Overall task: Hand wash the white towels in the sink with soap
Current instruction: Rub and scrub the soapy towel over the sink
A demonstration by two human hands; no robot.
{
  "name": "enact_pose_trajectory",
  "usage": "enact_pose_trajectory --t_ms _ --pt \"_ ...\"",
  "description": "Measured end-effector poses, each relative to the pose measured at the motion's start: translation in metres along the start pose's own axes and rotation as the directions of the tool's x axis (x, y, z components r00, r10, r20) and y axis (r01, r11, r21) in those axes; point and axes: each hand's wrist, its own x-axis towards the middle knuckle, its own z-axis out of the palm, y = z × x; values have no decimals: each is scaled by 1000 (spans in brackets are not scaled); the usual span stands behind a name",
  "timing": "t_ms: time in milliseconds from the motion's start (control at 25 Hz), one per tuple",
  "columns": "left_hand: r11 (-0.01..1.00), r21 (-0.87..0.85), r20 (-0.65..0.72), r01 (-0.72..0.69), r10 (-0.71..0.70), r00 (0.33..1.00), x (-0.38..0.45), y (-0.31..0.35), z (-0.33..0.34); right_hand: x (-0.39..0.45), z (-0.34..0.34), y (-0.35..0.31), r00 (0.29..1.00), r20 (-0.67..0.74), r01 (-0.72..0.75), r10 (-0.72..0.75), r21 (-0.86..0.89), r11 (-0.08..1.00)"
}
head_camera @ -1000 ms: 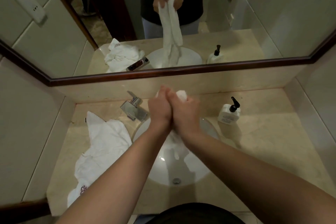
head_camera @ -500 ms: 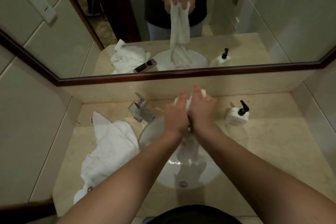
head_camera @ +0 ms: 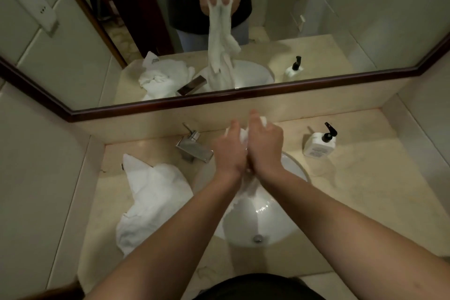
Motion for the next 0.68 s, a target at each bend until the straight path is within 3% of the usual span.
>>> enact_pose_trajectory --t_ms 80,200,360,480,600,680 --pt "1000 19 26 -25 24 999 1 -1 -6 -3 5 0 998 -65 -6 8 25 1000" --pt "997 -39 -10 67 -68 998 9 -6 -19 -24 13 11 995 47 90 -86 -84 992" --pt "998 57 74 -17 13 997 1 -9 -22 -13 15 8 992 -119 27 -29 -18 999" --pt "997 -46 33 68 -67 997 5 -8 -30 -32 23 18 997 -14 77 -79 -95 992" --pt "1000 -22 58 -2 3 998 -6 -17 -28 -19 16 12 987 -155 32 -38 -38 999" --pt "998 -50 34 28 -26 999 -6 -13 -28 -25 18 13 988 -142 64 -66 -12 998"
